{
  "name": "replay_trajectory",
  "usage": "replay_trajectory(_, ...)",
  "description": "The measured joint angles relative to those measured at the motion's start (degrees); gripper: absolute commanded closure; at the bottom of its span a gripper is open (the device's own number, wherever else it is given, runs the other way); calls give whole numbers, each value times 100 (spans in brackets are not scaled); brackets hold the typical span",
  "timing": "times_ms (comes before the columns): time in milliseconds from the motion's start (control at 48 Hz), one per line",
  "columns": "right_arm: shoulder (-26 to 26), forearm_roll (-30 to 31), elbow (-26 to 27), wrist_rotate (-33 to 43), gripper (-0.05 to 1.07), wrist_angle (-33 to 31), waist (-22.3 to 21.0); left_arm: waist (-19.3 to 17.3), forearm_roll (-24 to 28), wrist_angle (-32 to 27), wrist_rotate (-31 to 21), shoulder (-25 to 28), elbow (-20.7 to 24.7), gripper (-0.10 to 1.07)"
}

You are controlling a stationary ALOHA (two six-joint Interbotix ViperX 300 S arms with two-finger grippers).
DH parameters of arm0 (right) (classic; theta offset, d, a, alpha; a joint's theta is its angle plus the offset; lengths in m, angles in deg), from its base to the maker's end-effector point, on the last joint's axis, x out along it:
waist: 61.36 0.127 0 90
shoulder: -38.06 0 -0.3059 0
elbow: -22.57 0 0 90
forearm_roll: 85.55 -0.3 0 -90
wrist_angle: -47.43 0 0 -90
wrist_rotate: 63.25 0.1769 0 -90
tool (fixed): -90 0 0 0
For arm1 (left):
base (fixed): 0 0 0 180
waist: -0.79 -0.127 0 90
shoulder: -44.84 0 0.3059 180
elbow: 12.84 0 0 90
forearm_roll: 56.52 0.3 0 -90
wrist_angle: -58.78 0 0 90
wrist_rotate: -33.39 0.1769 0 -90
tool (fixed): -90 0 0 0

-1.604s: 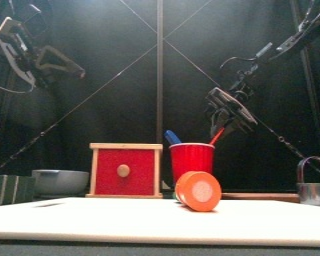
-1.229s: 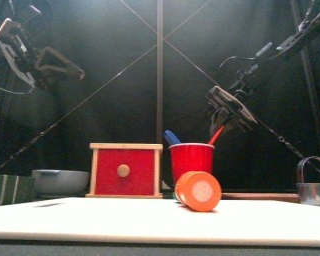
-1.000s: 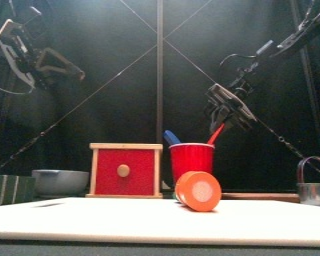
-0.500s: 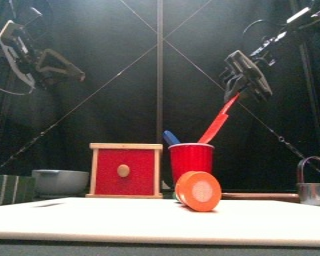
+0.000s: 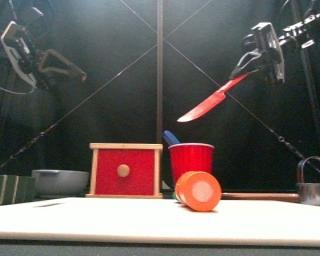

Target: Grab knife with other hand

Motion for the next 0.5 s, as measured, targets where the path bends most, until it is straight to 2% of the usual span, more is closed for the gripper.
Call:
replay_trajectory(125,-44,773,-193,105,59,949,923,35,53,0,-9,290,158,90)
replay_trajectory(271,-325,1477,-352,132,59,1784,1740,105,62,9,-9,606,299,79)
replay_trajectory(396,-633,1978,-448,132,59,2470,2215,193,97,62,-9,773,413,64)
replay_trajectory(500,-905,2250,-483,132,59,2892,2417,343,264,185,-9,879,492,49)
